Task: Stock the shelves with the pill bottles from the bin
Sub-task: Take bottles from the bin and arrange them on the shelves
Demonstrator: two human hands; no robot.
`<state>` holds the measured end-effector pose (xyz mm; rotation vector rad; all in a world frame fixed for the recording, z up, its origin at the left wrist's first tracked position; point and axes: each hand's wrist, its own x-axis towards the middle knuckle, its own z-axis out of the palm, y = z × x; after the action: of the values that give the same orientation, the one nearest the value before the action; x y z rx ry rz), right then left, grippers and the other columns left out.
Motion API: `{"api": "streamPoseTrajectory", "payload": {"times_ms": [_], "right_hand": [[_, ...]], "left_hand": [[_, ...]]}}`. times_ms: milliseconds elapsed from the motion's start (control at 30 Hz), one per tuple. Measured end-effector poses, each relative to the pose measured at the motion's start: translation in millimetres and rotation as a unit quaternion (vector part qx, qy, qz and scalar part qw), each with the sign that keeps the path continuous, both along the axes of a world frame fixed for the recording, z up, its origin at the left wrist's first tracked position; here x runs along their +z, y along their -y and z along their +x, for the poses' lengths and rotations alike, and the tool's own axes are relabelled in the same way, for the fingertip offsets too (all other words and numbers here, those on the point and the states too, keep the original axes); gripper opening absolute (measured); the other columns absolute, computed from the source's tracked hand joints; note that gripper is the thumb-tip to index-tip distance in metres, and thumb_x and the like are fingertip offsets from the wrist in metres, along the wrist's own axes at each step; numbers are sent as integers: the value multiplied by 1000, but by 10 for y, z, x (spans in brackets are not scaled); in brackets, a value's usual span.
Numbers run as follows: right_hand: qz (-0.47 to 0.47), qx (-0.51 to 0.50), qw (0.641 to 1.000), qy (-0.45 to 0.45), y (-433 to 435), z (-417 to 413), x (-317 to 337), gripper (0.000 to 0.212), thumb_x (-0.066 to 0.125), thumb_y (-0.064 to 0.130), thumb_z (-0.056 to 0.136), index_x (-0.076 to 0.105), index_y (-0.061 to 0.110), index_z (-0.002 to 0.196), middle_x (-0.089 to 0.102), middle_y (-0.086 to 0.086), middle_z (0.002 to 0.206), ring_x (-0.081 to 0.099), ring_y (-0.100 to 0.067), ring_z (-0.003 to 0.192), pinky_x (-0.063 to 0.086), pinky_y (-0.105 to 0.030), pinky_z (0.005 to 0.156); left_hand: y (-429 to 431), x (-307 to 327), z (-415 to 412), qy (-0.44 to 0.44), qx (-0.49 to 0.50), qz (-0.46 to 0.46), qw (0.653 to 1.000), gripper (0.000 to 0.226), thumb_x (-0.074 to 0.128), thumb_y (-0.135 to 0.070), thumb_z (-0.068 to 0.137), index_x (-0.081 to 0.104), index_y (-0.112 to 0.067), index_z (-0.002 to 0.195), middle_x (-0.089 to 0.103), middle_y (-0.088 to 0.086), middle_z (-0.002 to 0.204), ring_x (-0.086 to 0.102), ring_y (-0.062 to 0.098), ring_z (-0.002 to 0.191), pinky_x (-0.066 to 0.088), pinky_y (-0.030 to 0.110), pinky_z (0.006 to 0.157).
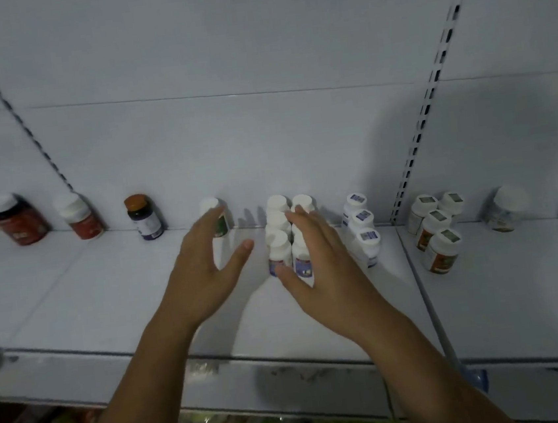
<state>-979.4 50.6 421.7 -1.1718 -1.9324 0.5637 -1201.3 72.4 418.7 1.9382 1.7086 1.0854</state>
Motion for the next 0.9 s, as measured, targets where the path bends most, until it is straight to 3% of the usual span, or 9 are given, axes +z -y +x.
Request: {"api": "streamPoseTrajectory", "payload": {"times_ms": [100,200,367,667,900], "right_hand": [[-13,57,996,71,16,-155,165,78,61,53,99,19,35,162,16,10,172,11,-14,160,25,-49,127],[3,131,976,172,80,-412,225,84,54,63,98,11,35,164,7,8,174,2,-15,161,15,-47,130],[35,251,936,245,248,-1046,75,88,45,71,96,3,36,164,-4,8,175,-8,-17,161,7,-48,131],[40,383,886,259,1072,-2531,-61,86,50,67,97,4,37,164,-2,10,174,-5,-15,161,5,-48,131],[27,435,860,264,1823,-3997,-262,83,55,63,98,12,36,164,10,10,173,6,-14,159,13,-44,130]], "left_hand": [[339,69,-189,-100,47,20,994,83,55,-70,96,26,-31,164,33,-8,168,32,12,153,28,36,124],[790,39,-454,-190,115,-10,975,90,46,-81,93,21,-33,165,28,-6,171,27,18,157,30,52,125],[1654,-110,-979,-254,233,-81,935,93,42,-86,90,15,-39,165,24,-8,172,26,21,157,29,56,125],[3096,-284,-2062,-202,393,-136,887,95,40,-88,88,10,-41,165,20,-10,173,23,20,158,26,52,127],[4208,-433,-3224,-154,467,-149,858,92,41,-86,87,16,-41,163,27,-9,170,30,20,155,34,52,123]]}}
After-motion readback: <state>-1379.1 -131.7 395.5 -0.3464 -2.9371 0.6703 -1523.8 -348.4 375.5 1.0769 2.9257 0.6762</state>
